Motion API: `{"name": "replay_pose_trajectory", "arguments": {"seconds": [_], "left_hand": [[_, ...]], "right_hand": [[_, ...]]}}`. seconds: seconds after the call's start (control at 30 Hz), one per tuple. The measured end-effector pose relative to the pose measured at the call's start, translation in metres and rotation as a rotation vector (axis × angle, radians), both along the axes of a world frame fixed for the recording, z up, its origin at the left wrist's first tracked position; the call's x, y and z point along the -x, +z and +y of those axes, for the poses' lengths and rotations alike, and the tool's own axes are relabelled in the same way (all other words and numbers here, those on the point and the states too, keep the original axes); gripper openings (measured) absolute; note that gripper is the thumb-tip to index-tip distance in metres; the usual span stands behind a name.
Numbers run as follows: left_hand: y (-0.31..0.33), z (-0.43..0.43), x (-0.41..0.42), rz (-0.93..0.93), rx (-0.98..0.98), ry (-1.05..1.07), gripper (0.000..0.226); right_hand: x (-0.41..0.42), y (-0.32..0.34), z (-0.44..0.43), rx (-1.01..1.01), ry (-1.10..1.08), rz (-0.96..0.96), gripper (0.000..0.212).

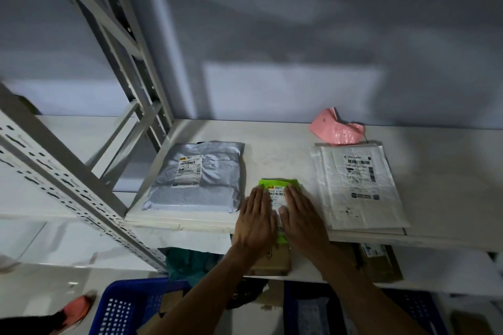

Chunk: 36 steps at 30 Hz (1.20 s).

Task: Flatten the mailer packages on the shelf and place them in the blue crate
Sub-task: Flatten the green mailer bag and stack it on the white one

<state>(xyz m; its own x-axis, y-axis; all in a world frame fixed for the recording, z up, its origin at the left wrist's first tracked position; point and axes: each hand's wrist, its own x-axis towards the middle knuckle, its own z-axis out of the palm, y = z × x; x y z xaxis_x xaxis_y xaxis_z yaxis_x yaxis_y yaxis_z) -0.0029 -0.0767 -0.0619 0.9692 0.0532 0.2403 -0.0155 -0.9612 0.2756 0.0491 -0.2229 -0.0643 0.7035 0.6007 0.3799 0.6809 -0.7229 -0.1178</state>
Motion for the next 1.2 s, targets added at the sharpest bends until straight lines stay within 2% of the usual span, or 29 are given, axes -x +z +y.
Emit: {"name": "replay_pose_trajectory", "arguments": {"seconds": [0.13, 0.27, 0.53, 0.67, 0.93, 1.0, 1.1, 1.2], "left_hand": [[0.003, 0.006, -0.016, -0.084, -0.013, -0.263, 0.054], [-0.006, 0.018, -0.017, -0.118, -0.118, -0.317, 0.052], [-0.002, 0.015, -0.017, -0.045, -0.13, -0.28, 0.052], [0.0, 0.014, -0.013, 0.059, -0.056, -0.146, 0.062], [0.006, 0.011, -0.009, 0.09, -0.067, -0.05, 0.065], [0.012, 0.008, -0.007, 0.094, -0.069, -0.04, 0.065], [0.02, 0.002, -0.003, 0.118, -0.049, 0.011, 0.067], [0.023, -0.002, 0.003, 0.149, -0.007, 0.061, 0.072]], "right_hand": [[-0.001, 0.003, 0.008, -0.04, 0.01, 0.06, 0.052], [-0.006, -0.005, 0.004, 0.04, 0.0, 0.12, 0.05], [-0.008, -0.006, 0.004, 0.155, -0.043, 0.174, 0.05], [-0.002, -0.002, -0.002, 0.157, -0.005, 0.095, 0.032], [0.0, 0.005, -0.005, 0.175, -0.021, 0.098, 0.035], [0.0, 0.007, -0.005, 0.185, -0.028, 0.103, 0.037], [-0.001, 0.017, -0.006, 0.218, -0.027, 0.199, 0.054], [0.001, 0.033, -0.005, 0.083, -0.107, 0.332, 0.063]]}}
